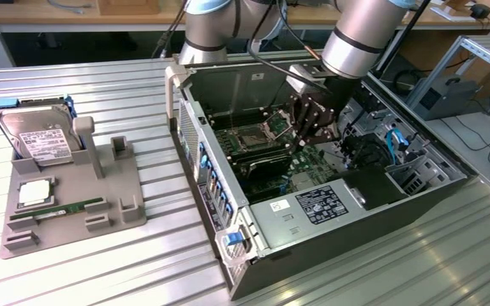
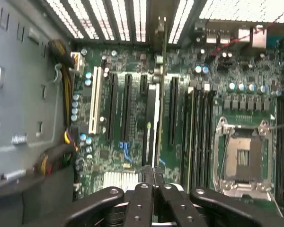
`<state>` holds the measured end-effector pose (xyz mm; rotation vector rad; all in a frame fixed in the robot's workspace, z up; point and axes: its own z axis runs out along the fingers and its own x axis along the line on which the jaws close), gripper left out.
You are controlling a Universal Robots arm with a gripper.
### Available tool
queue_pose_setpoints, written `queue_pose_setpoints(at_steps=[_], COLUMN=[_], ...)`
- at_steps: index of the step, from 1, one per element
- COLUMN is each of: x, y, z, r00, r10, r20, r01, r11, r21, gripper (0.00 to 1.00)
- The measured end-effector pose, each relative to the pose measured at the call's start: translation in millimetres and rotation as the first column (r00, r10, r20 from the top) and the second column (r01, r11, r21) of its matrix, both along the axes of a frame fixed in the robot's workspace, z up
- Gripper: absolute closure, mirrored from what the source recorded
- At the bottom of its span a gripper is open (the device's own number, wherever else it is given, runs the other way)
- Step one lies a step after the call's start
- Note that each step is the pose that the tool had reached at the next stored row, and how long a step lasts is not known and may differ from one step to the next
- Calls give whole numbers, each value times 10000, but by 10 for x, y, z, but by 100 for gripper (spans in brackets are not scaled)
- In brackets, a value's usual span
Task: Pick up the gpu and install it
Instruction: 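Press down on the gpu until it lock into place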
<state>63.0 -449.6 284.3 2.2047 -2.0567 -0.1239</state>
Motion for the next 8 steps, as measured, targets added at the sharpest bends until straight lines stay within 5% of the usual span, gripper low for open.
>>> queue_pose_setpoints(at_steps=[2,8], x=[72,83], y=[0,0], z=[0,0], r00=[10000,10000], r10=[3,4], r20=[-55,-59], r01=[-3,-4], r11=[10000,10000], r21=[-1,0], gripper=[89,89])
